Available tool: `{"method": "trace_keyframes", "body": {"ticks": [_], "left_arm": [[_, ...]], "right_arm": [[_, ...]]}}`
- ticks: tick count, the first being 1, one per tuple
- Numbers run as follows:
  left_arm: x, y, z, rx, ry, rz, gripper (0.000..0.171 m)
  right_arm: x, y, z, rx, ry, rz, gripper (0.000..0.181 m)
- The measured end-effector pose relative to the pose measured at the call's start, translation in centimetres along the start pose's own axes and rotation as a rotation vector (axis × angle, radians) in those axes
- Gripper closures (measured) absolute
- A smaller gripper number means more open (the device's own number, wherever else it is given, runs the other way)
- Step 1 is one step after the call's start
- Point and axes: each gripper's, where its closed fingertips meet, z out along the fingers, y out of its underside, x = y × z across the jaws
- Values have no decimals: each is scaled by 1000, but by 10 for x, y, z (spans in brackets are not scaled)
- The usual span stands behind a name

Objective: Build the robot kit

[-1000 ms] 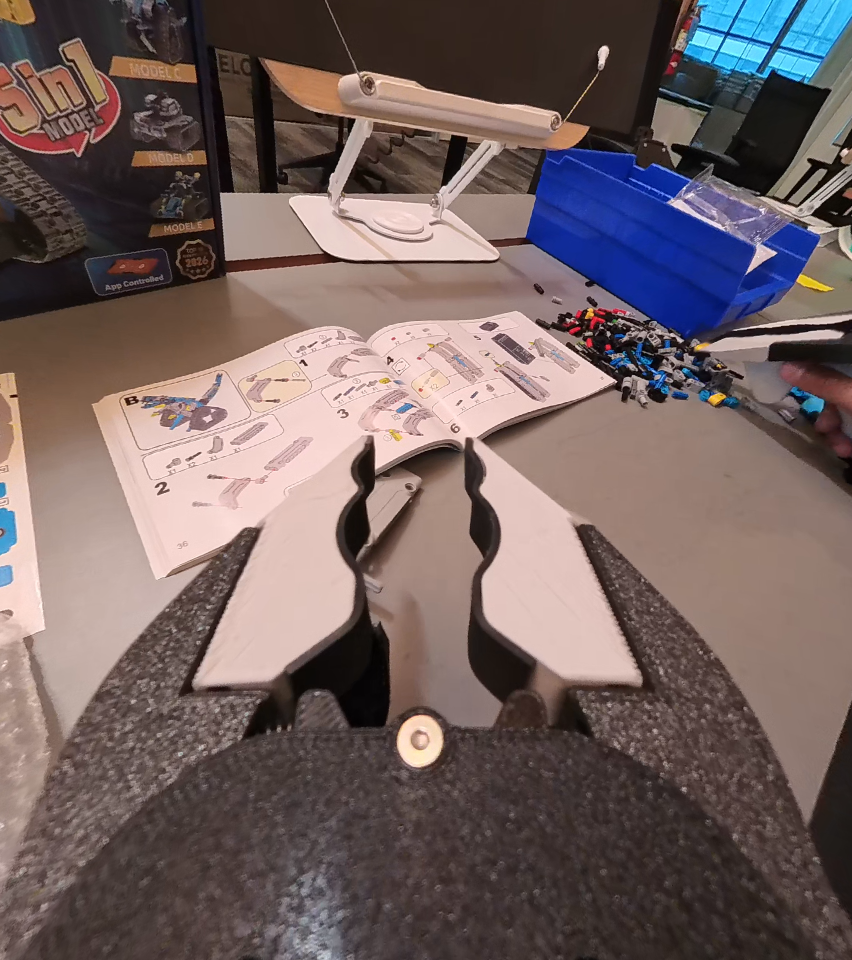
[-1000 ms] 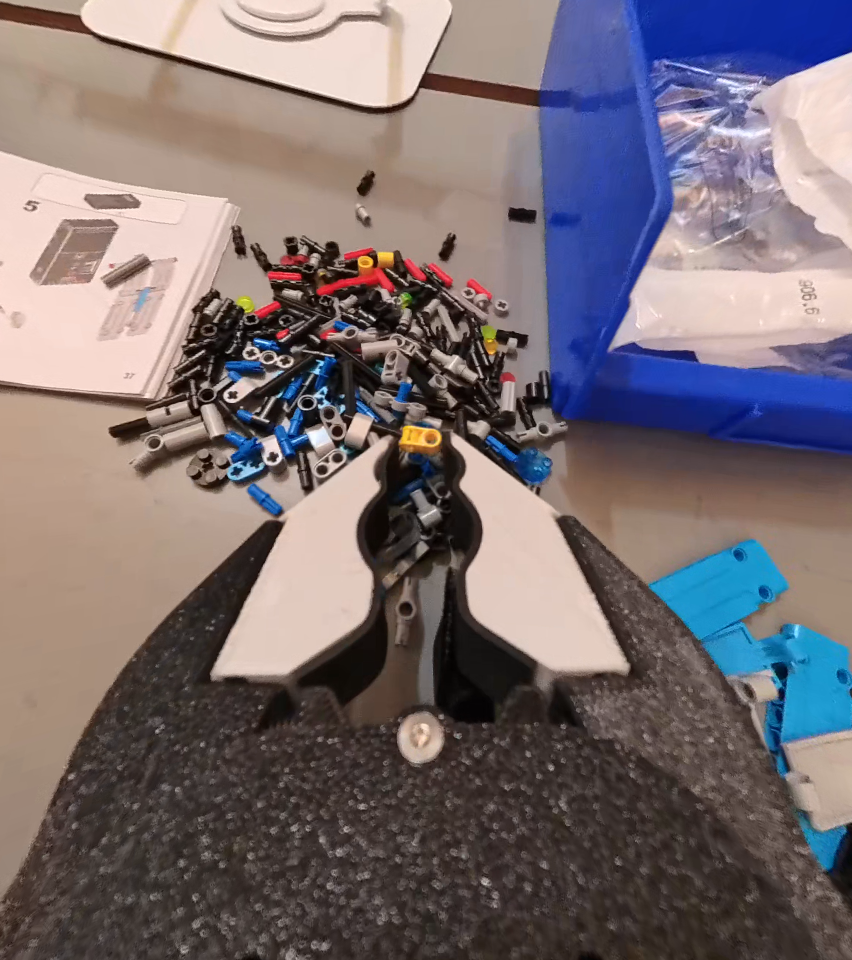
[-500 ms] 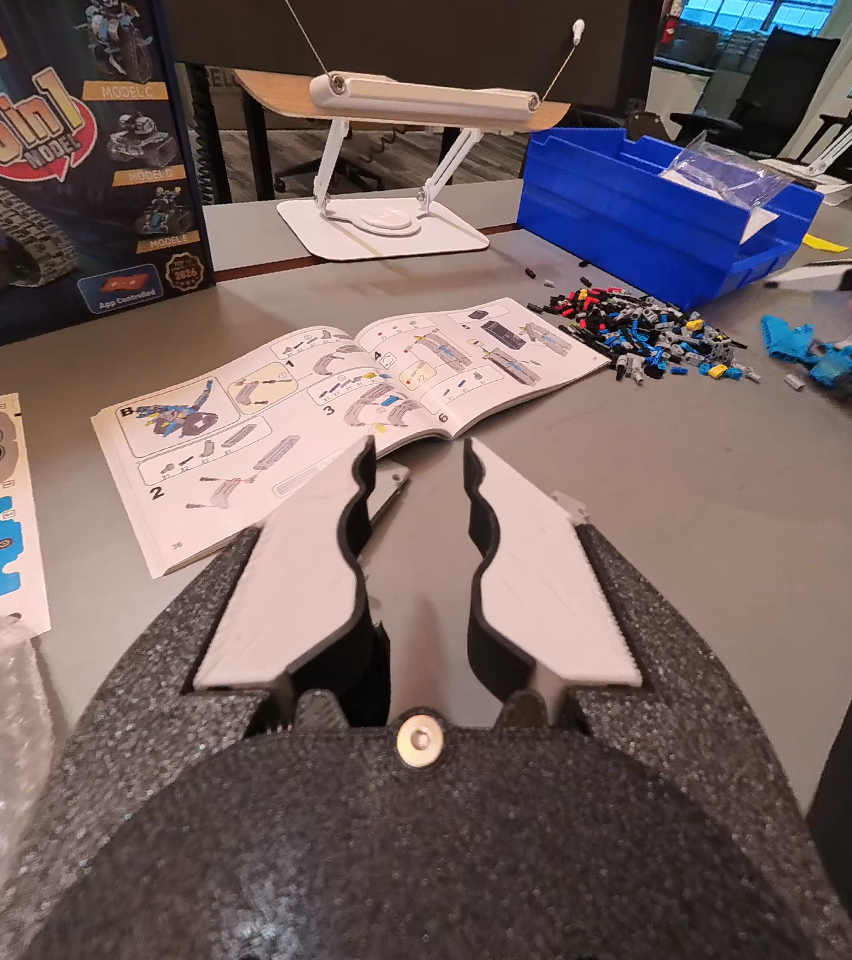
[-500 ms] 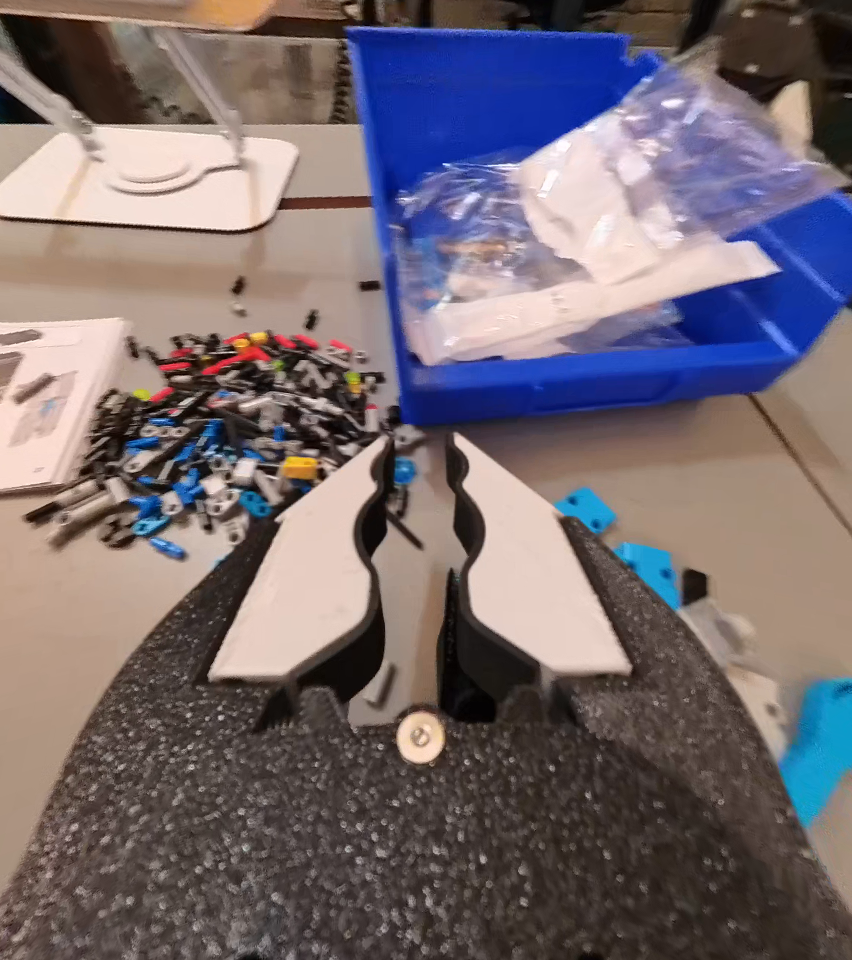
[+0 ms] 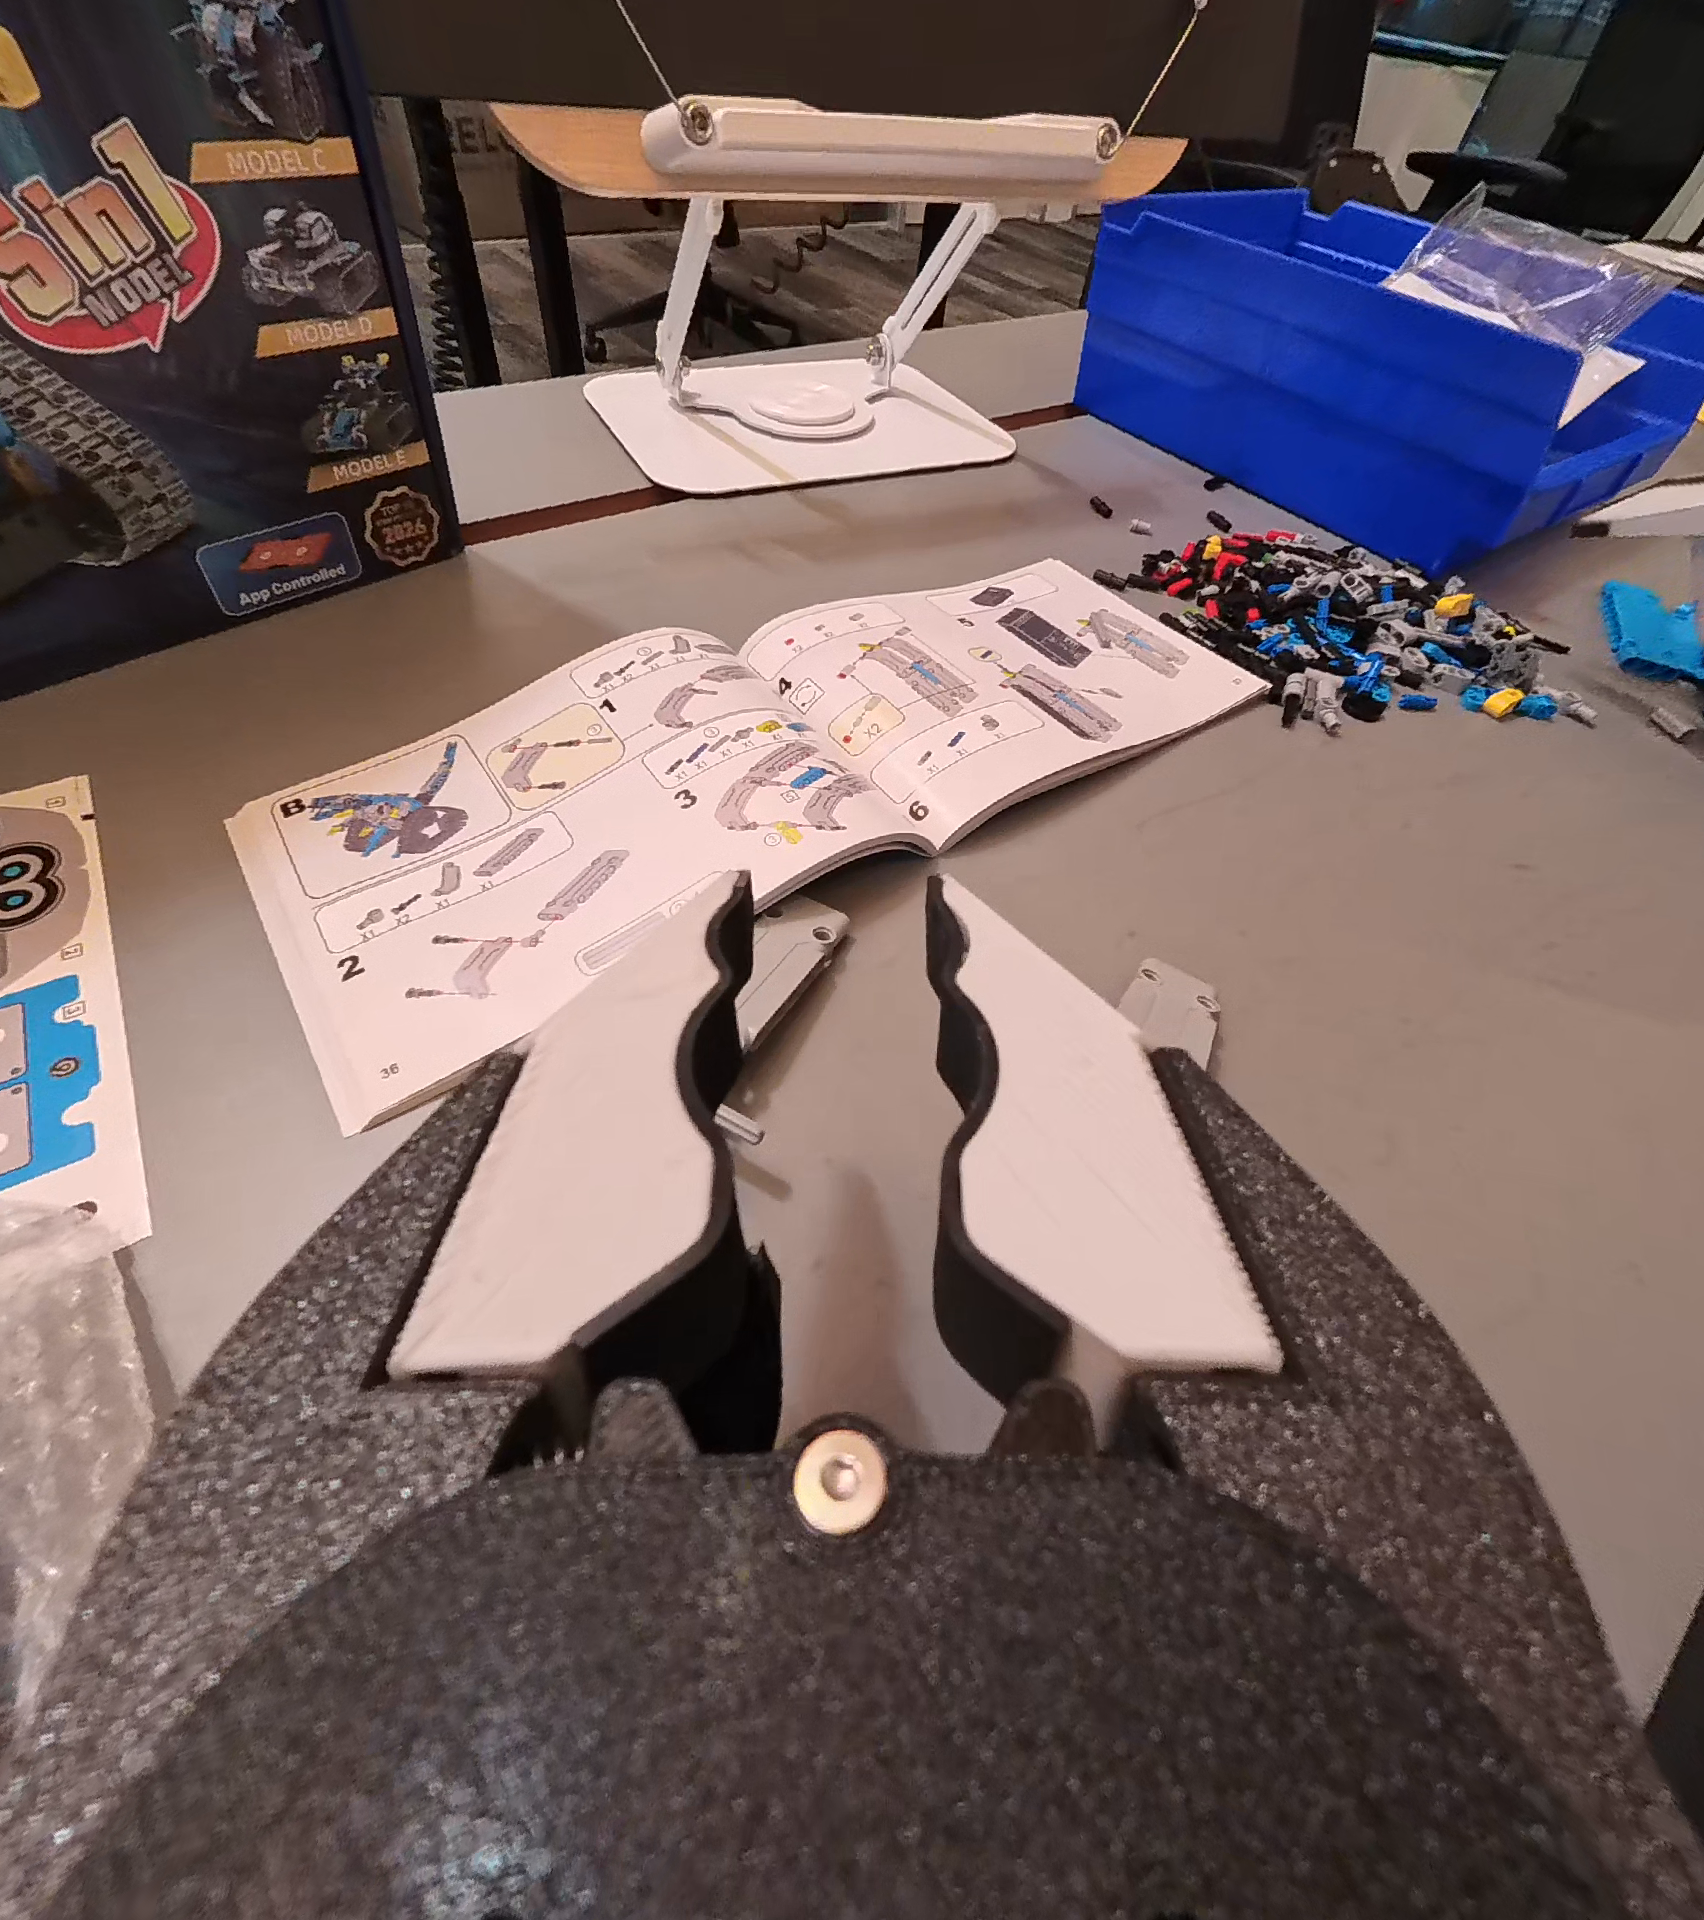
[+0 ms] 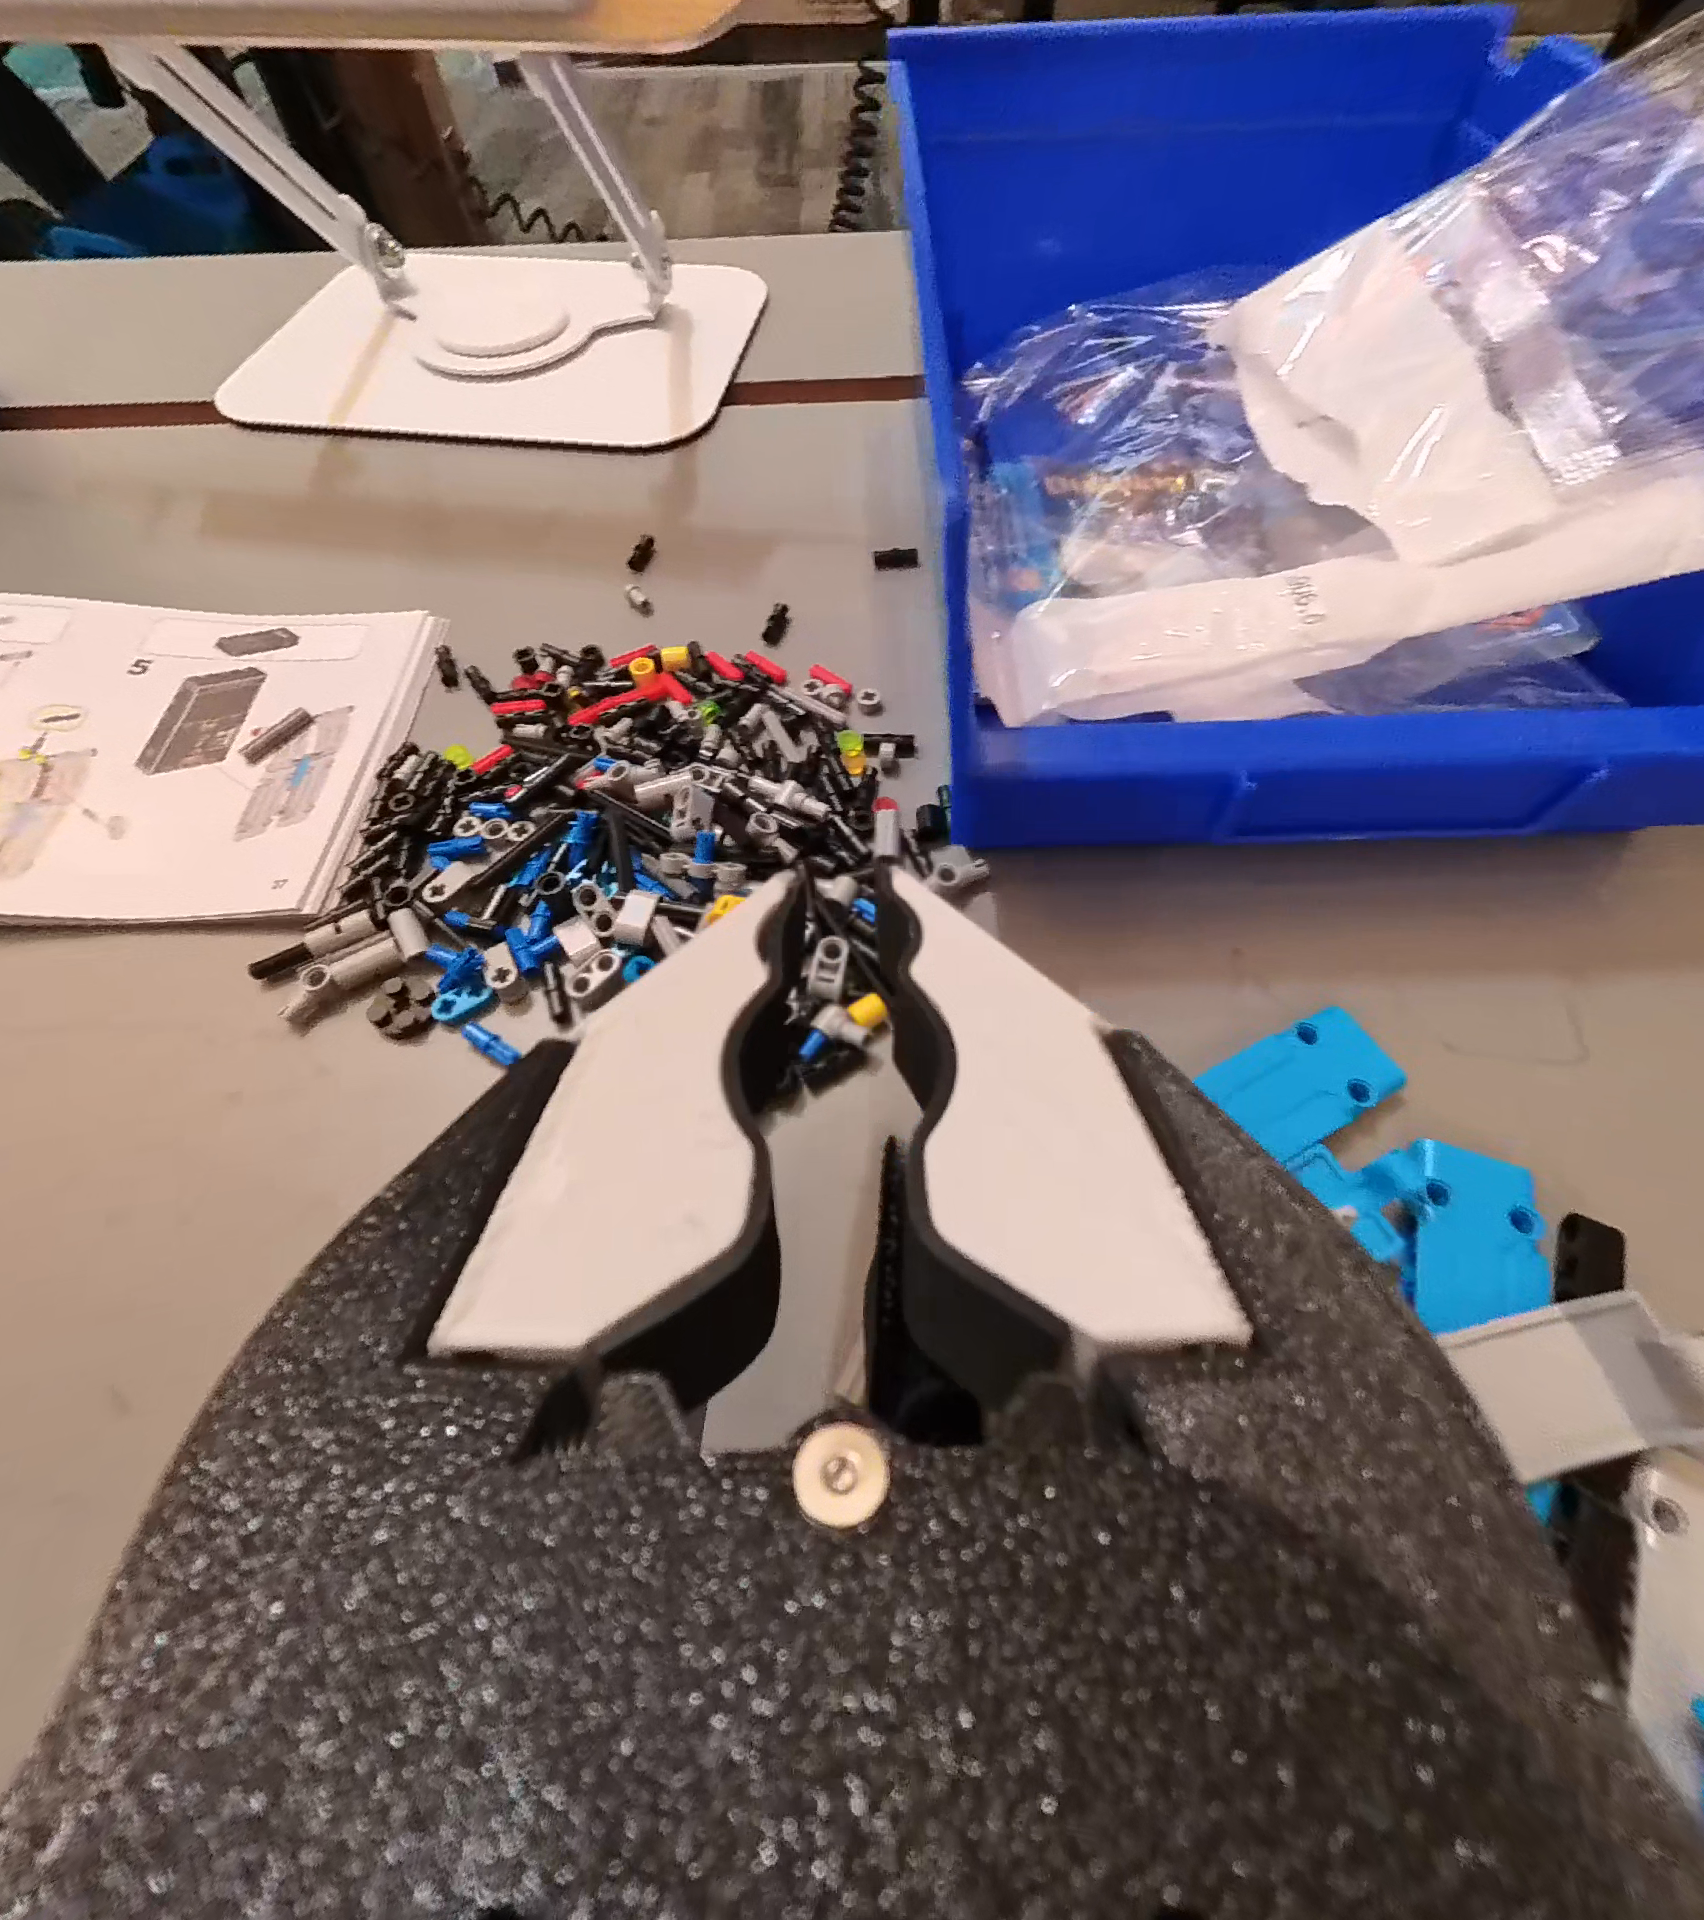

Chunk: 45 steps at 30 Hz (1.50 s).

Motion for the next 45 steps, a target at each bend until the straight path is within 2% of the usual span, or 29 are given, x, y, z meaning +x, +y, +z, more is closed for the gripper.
{"method": "trace_keyframes", "body": {"ticks": [13,19,25,45], "left_arm": [[2,6,5,-36,3,13,139],[4,12,11,-84,-1,45,139],[9,15,11,-99,0,80,139],[19,22,9,-135,7,143,139]], "right_arm": [[-21,1,6,-11,-86,-22,172],[-54,-8,2,38,-217,-47,171],[-78,-1,8,-2,-284,-113,171],[-76,3,12,-21,-309,-69,175]]}}
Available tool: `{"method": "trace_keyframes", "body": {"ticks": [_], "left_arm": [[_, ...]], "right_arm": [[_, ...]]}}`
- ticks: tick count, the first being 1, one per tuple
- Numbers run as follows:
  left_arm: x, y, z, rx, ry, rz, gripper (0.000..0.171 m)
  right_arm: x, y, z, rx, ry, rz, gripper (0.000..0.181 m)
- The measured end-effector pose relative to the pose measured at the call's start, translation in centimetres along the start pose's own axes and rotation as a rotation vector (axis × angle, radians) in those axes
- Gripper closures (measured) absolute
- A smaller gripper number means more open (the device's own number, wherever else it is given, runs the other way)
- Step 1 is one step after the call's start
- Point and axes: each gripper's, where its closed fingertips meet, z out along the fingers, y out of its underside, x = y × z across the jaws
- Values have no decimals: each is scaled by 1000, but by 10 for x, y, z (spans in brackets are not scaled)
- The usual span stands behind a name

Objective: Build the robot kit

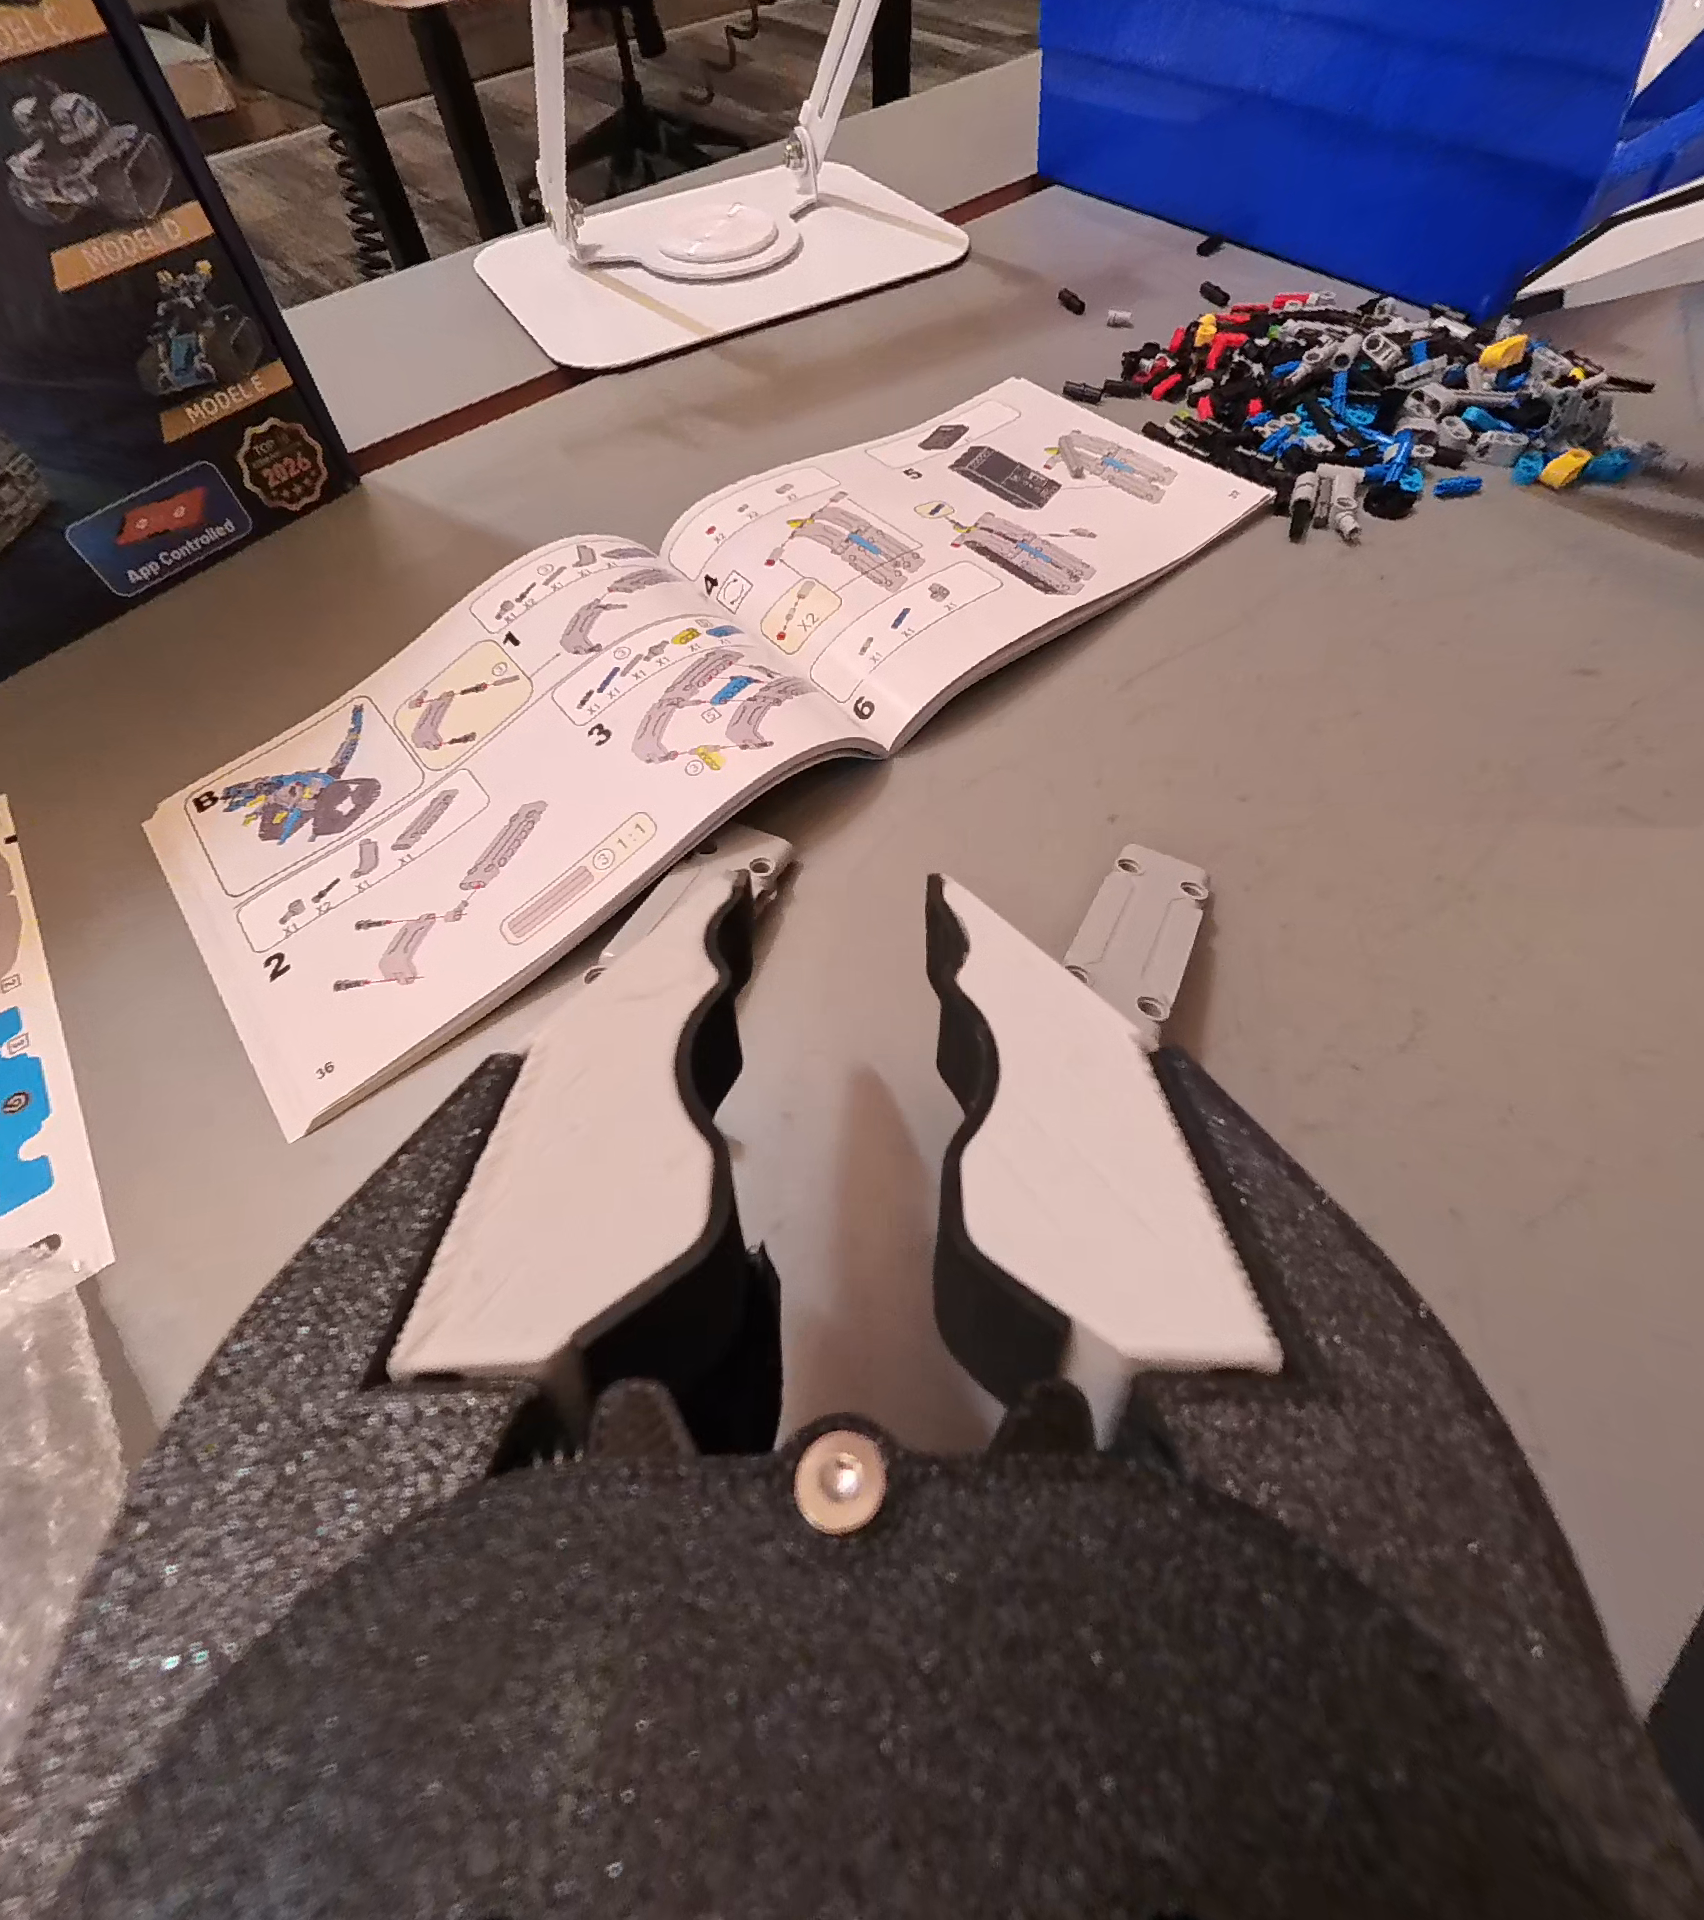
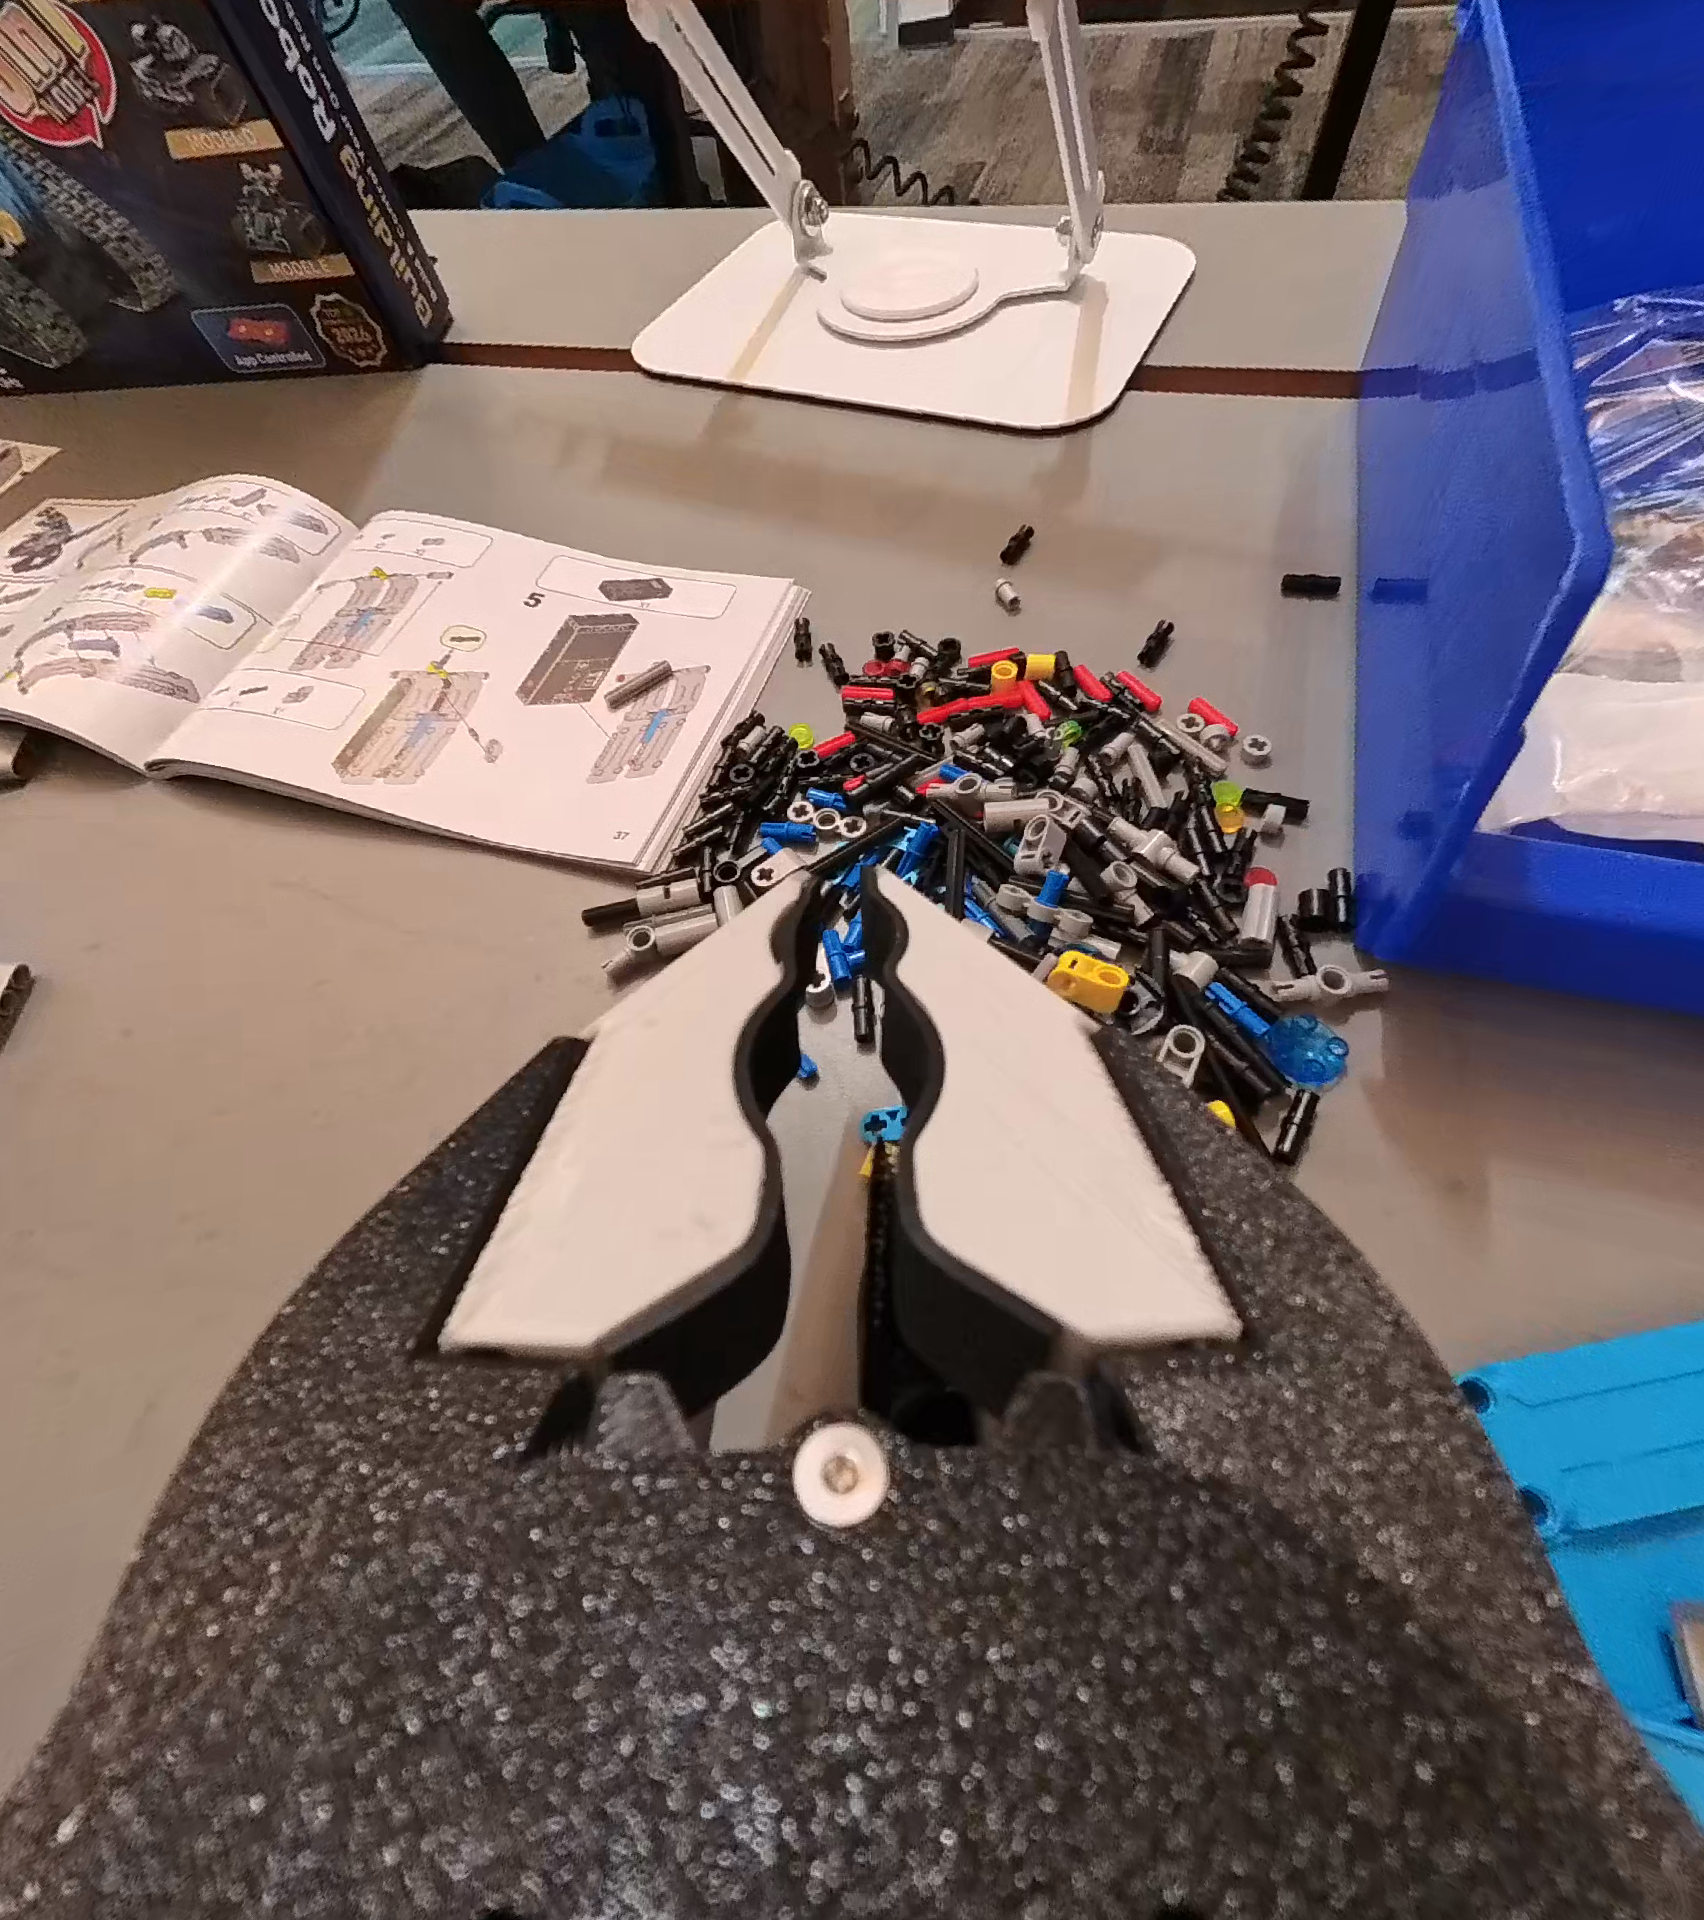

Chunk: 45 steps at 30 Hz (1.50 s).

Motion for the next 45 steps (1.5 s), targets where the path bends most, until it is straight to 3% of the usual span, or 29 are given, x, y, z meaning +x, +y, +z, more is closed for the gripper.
{"method": "trace_keyframes", "body": {"ticks": [6,15,20,27,30,33,35,37,39,41,43,45], "left_arm": [[2,0,-1,0,-2,18,139],[22,0,-5,0,6,125,139],[24,-4,-6,21,-29,198,140],[14,-9,-17,41,-38,113,140],[-30,-18,-71,77,-178,-23,139],[-90,8,-178,98,-417,-156,139],[-131,66,-267,-4,-640,-182,138],[-162,150,-364,-219,-899,-196,138],[-168,226,-441,-296,-1045,-382,138],[-156,269,-467,-139,-980,-684,125],[-145,281,-458,99,-812,-921,113],[-142,278,-440,291,-651,-1041,110]], "right_arm": [[-7,2,1,-17,-40,4,177],[-69,15,-7,-66,-326,158,179],[-70,16,-5,-77,-317,133,179],[-63,18,-2,-83,-296,149,179],[-60,20,-1,-92,-287,149,179],[-61,20,-1,-86,-296,160,179],[-64,20,-1,-84,-310,161,179],[-69,20,-1,-91,-325,146,179],[-77,19,-1,-92,-339,118,179],[-86,19,0,-96,-346,71,180],[-94,20,0,-102,-340,2,181],[-104,20,0,-101,-329,-92,181]]}}
